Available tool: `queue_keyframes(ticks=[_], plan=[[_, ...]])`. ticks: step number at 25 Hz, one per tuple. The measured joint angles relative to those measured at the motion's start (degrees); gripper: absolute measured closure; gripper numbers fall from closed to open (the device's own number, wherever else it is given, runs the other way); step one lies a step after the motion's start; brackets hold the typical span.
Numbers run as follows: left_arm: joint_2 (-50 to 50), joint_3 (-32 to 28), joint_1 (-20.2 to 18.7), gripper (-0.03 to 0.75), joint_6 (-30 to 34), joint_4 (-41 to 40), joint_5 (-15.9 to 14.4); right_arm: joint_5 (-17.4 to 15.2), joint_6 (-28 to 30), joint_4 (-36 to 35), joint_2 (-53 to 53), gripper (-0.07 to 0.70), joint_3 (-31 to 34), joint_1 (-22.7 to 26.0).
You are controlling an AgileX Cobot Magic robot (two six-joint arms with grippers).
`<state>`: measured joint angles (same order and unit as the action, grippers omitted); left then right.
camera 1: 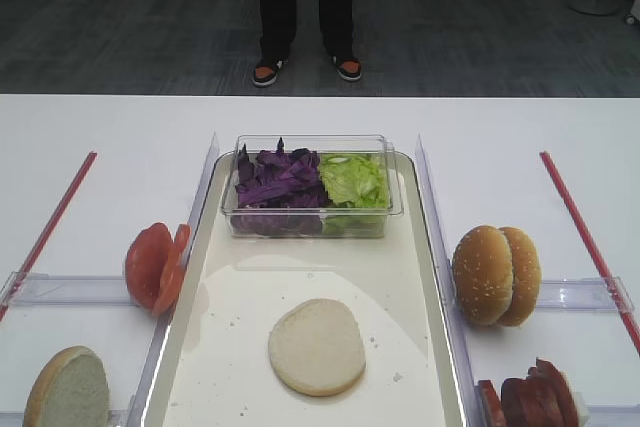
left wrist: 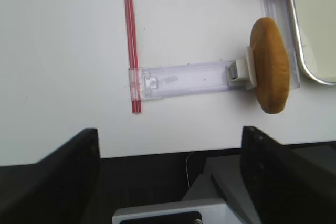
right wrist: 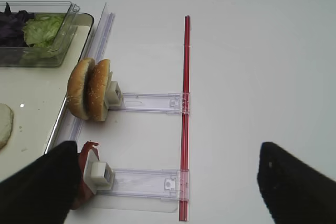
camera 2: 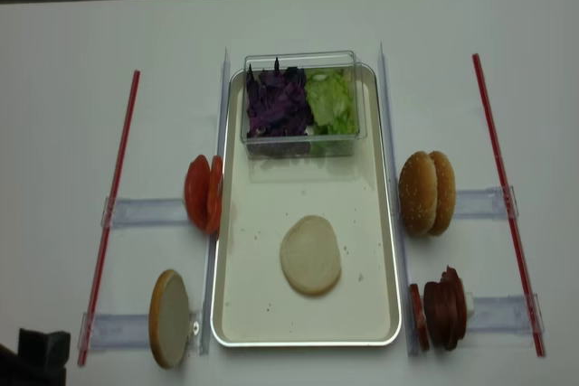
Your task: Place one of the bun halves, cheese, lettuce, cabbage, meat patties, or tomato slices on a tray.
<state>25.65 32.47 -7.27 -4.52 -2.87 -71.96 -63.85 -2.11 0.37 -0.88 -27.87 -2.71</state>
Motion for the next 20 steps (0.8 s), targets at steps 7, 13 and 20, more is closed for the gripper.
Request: queue_keyframes(ticks=[7, 13, 20], plan=[[-4.83, -1.56, 0.00, 0.193, -0.28, -0.03, 0.00, 0.00, 0.00, 0.00, 0.00, -0.062, 0.00, 0.00], [-10.77, -2.07, 0.00, 0.193, -0.28, -0.03, 1.11, 0.00, 0.00, 0.00, 0.00, -0.062, 0.00, 0.00], [-16.15, -2.81, 0.00, 0.193, -0.28, -0.25, 2.33, 0.00, 0.00, 0.00, 0.00, -0.062, 0.00, 0.00]])
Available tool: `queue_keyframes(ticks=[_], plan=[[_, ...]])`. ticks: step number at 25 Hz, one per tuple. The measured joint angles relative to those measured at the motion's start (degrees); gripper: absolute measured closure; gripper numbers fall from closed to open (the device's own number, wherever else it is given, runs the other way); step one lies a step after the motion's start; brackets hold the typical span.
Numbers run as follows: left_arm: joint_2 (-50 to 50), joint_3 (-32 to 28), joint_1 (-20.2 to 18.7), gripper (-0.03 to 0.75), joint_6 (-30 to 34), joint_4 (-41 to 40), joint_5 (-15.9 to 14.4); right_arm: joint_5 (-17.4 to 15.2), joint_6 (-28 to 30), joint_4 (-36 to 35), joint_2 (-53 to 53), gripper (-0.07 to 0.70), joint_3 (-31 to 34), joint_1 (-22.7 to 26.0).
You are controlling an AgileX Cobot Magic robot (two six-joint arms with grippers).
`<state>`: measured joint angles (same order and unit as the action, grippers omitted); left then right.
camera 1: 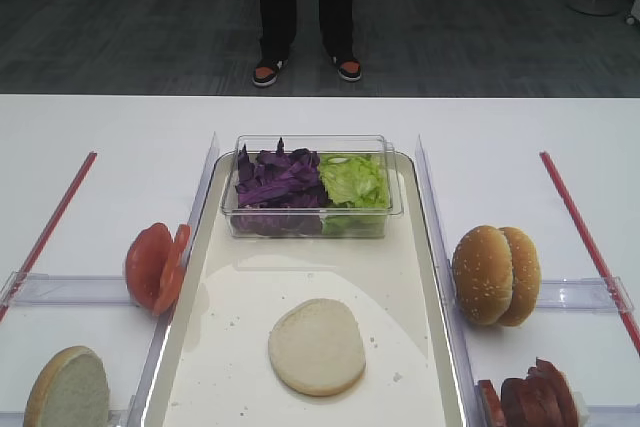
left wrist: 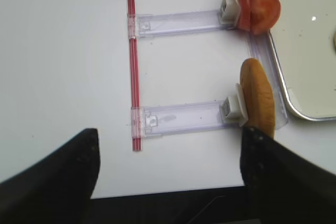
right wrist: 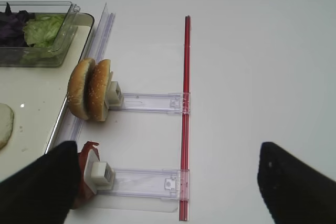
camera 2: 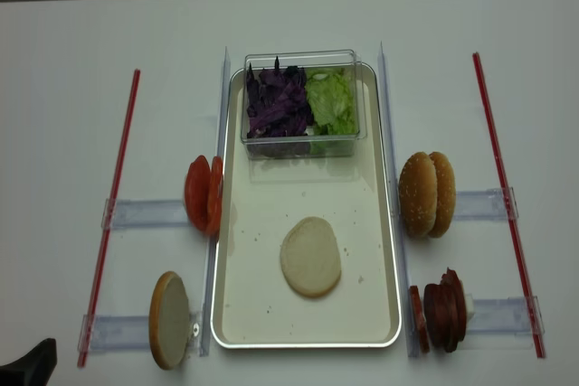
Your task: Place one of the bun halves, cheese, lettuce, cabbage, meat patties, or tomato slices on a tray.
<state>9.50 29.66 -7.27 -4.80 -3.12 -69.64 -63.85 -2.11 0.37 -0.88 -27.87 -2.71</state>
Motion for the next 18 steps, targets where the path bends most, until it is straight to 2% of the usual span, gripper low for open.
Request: queue_keyframes(ticks=[10, 18], plan=[[-9.70, -0.45, 0.00, 0.193, 0.48, 0.00, 0.70, 0.00, 0.00, 0.00, 0.00, -0.062, 0.00, 0.00], [-10.47, -0.86, 0.00, 0.193, 1.44, 0.33, 1.21, 0.00, 0.00, 0.00, 0.00, -0.062, 0.00, 0.00]])
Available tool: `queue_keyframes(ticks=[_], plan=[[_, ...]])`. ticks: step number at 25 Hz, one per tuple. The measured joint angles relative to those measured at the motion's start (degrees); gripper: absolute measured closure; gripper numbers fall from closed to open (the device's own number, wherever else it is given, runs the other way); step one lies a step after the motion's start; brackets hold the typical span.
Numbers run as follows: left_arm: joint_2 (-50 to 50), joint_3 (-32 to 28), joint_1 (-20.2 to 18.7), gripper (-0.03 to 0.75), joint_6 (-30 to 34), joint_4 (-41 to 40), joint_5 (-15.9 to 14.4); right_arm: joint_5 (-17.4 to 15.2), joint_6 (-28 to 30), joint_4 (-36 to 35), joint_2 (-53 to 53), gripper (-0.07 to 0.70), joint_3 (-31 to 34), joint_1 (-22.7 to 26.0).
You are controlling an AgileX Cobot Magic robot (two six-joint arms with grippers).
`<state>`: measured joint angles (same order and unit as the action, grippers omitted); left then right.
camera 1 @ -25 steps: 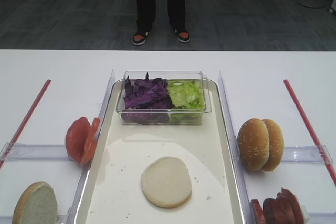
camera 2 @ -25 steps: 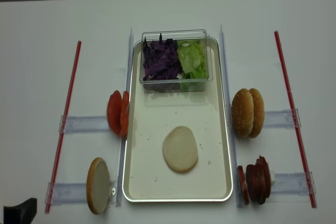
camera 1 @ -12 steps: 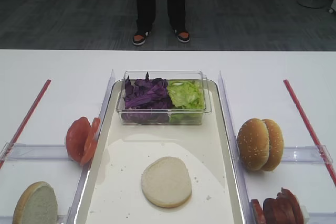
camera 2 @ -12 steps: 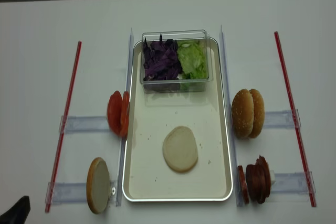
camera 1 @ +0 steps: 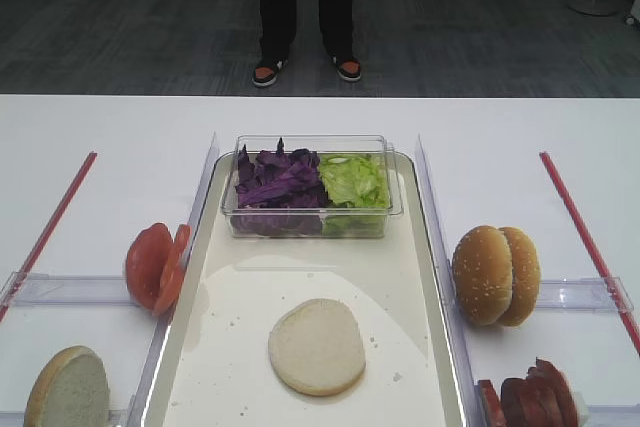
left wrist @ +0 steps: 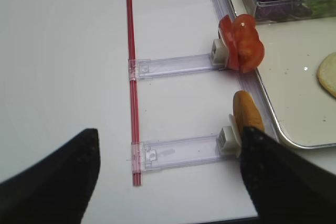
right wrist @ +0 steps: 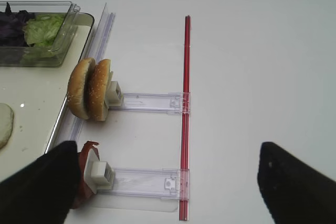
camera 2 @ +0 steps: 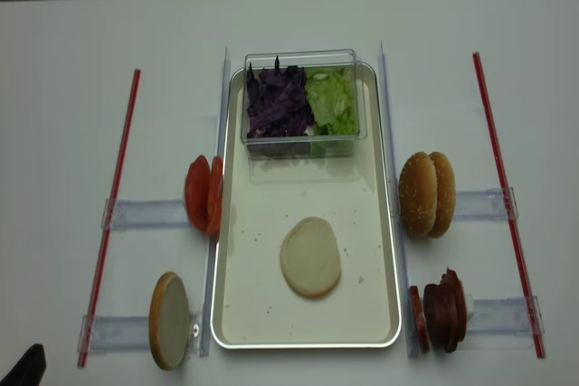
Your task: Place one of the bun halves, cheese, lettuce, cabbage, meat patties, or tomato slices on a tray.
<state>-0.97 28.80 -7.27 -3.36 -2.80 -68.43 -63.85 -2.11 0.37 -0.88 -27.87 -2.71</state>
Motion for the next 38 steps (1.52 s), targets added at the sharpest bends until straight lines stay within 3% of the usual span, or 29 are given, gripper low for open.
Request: queue_keyframes(ticks=[11, 38], plan=[[0.00, -0.13, 0.00, 0.193, 5.94, 4.00, 0.32, 0.00, 0.10, 0.00, 0.00, -0.062, 0.00, 0.00], [0.00, -0.13, 0.00, 0.193, 2.09, 2.03, 0.37, 0.11, 0.09, -0.37, 0.00, -0.062, 0.00, 0.00]])
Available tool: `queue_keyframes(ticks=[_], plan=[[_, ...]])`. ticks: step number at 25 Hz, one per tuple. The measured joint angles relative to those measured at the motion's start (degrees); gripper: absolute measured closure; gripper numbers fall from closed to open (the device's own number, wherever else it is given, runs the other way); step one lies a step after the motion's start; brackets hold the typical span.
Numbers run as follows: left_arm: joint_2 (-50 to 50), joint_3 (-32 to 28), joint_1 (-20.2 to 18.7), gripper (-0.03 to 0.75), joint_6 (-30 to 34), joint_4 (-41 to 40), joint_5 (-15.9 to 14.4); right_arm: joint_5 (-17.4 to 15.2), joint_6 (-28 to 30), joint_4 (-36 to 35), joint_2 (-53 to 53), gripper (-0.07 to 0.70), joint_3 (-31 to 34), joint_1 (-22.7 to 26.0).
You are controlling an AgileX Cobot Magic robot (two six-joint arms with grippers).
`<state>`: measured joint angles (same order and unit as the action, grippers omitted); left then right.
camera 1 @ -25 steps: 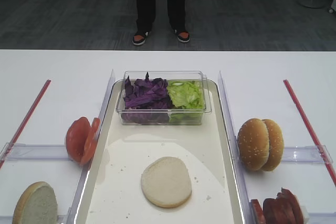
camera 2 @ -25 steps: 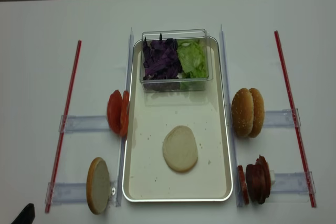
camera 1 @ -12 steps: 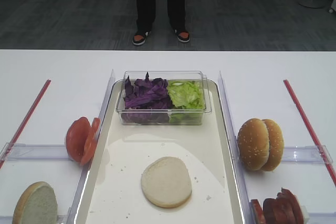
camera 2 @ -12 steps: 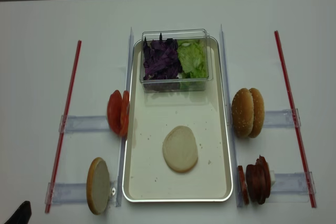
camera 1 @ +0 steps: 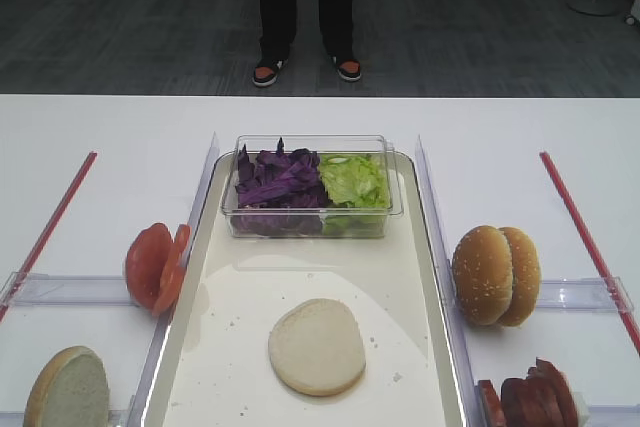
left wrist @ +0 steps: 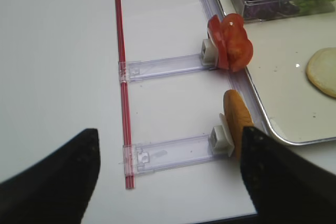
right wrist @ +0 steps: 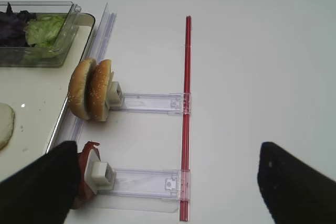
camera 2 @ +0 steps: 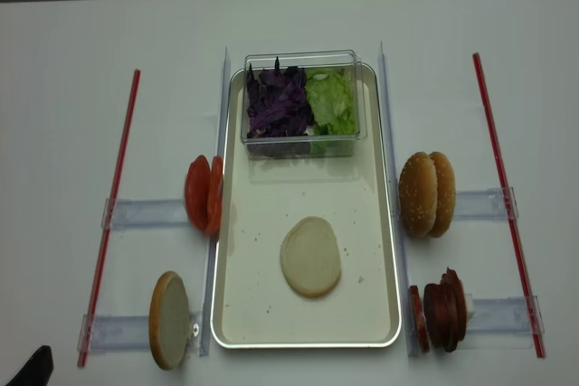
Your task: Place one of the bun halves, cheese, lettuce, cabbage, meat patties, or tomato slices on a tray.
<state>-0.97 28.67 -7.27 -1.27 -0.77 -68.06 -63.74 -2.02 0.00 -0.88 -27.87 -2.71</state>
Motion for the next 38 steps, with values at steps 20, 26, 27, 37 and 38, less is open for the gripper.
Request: queue_keyframes(ticks=[20, 26, 27, 37, 38], plan=[[0.00, 0.00, 0.00, 0.193, -0.02, 0.00, 0.00, 0.00, 0.00, 0.00, 0.00, -0.062, 0.00, 0.00], [0.00, 0.00, 0.00, 0.193, -0.02, 0.00, 0.00, 0.00, 0.00, 0.00, 0.00, -0.062, 0.00, 0.00], [0.00, 0.00, 0.00, 0.193, -0.12, 0.00, 0.00, 0.00, 0.00, 0.00, 0.00, -0.062, 0.00, 0.00], [0.00, 0.00, 0.00, 0.193, -0.12, 0.00, 0.00, 0.00, 0.00, 0.00, 0.00, -0.062, 0.00, 0.00], [0.00, 0.00, 0.00, 0.193, -0.12, 0.00, 0.00, 0.00, 0.00, 0.00, 0.00, -0.062, 0.00, 0.00]])
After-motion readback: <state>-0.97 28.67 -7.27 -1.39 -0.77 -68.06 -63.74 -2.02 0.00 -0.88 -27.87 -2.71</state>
